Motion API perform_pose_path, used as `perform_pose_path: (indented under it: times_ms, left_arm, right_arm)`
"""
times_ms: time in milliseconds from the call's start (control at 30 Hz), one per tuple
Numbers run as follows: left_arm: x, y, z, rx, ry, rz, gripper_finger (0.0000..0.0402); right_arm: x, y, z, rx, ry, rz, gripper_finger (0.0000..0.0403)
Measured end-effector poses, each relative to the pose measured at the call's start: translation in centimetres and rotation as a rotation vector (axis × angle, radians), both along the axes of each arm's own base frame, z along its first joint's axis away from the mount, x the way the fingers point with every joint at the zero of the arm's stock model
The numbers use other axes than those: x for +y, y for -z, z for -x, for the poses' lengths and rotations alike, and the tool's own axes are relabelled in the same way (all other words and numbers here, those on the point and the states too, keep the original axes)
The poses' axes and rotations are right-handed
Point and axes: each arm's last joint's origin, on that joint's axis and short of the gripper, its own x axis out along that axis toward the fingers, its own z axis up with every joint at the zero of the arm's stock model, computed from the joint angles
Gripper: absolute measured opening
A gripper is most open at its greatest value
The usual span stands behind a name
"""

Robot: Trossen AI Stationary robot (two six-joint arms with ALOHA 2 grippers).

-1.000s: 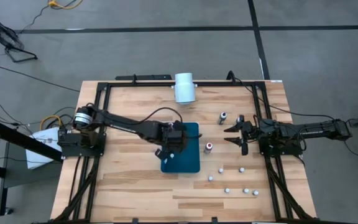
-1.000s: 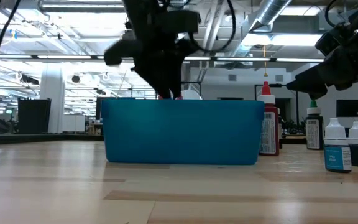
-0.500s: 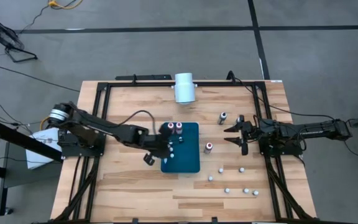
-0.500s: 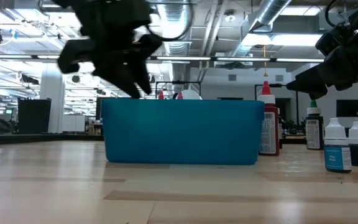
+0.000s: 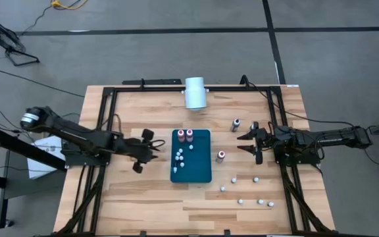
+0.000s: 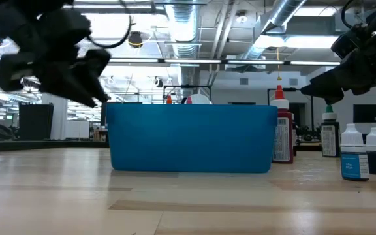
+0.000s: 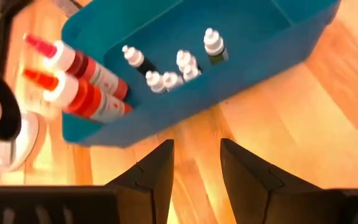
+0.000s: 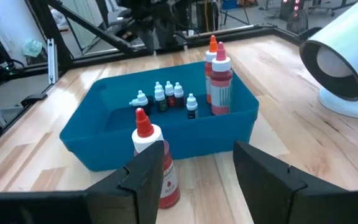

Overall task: Pick & Place food coloring
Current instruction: Put the large black food coloring bottle into the blue bin

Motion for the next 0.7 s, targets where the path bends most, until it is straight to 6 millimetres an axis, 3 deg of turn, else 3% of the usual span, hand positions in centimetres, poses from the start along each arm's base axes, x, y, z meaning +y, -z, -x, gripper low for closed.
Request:
perform_pose_path:
  times_ms: [133, 267, 400, 700]
  left_arm:
    - [0.7, 1.2, 2.2, -0.057, -0.012, 0.003, 0.0123]
    - [1.2, 2.0, 4.3, -0.123, -0.077, 0.126, 0.0123]
    - [1.3, 2.7, 6.0, -0.193, -0.031, 0.186, 0.0123]
    - [1.3, 2.8, 7.3, -0.416, 0.107, 0.216, 0.0123]
  right_arm:
    - [0.0, 0.0, 0.0, 0.001, 0.0, 0.0, 0.0184]
    - [0.0, 0.0, 0.0, -0.001, 0.0, 0.0, 0.0184]
    - [0.0, 0.0, 0.0, 0.001, 0.0, 0.0, 0.0184]
    - [0.0, 0.0, 0.0, 0.001, 0.0, 0.0, 0.0184]
